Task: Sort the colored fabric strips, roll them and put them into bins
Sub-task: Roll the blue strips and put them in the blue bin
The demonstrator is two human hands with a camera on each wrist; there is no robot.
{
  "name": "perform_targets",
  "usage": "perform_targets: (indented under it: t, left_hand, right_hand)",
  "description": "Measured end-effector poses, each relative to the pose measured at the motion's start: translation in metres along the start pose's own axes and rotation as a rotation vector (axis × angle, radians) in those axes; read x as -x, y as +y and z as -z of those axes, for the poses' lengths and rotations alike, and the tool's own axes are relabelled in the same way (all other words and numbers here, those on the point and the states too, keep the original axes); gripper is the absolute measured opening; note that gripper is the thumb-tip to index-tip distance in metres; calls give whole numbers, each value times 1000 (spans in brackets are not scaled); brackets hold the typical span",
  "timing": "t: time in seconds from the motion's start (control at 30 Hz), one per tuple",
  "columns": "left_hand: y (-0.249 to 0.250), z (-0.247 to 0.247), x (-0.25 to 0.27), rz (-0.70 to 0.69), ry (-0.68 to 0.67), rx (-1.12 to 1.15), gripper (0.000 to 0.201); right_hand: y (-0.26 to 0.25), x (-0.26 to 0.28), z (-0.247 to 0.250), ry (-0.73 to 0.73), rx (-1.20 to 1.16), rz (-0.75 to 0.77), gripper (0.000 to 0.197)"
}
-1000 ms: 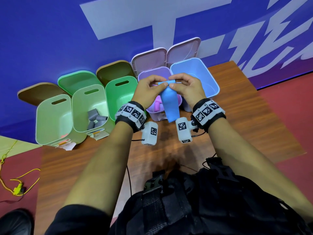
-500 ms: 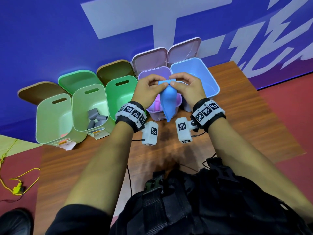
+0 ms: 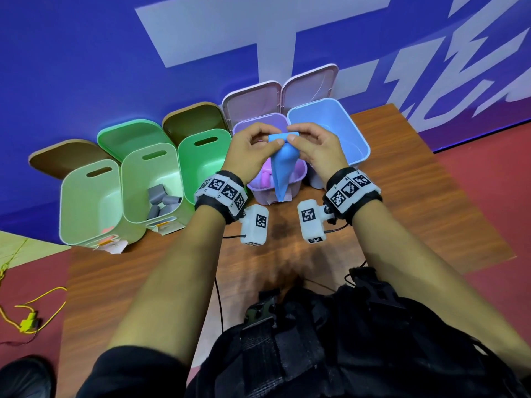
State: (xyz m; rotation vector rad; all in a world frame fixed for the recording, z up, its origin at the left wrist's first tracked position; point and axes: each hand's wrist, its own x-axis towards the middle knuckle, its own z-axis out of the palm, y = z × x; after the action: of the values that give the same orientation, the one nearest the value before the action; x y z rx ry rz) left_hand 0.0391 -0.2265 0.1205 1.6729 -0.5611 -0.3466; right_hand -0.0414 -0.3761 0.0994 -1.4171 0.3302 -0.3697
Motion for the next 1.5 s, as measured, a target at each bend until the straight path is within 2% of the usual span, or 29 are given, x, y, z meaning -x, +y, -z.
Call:
perform_targets:
  t: [0.13, 0.27, 0.43, 0.53, 0.7, 0.9, 1.07, 1.17, 1.33, 1.5]
  left_hand:
    - [3, -1, 2, -26, -25, 3, 16]
    - [0, -1, 2, 52, -25, 56, 10]
    - [3, 0, 4, -7, -26, 38, 17]
    - [2, 1, 4, -23, -29, 13, 20]
    - [-1, 0, 4, 33, -1, 39, 11]
    - [1, 2, 2, -31, -11, -24, 22]
    - [-2, 0, 3, 43, -5, 30, 8]
    - [0, 1, 3, 30, 0, 19, 11]
    - [1, 2, 2, 12, 8, 7, 17]
    - [-1, 0, 2, 61, -1, 26, 4]
  right_hand:
    - [-1, 3, -1, 0, 8, 12, 18]
    - [-2, 4, 1, -3, 24, 20, 22]
    - [-3, 6, -1, 0, -37, -38, 23]
    - [-3, 5, -3, -6, -10, -14, 20]
    - [-5, 3, -1, -3, 13, 7, 19]
    - [-8, 4, -4, -9, 5, -14, 11]
    - [-8, 3, -4, -1, 45, 1, 16]
    - [-10, 4, -5, -5, 4, -18, 21]
    - [-10, 3, -7, 7, 9, -34, 11]
    - [-8, 2, -4, 9, 40, -12, 12]
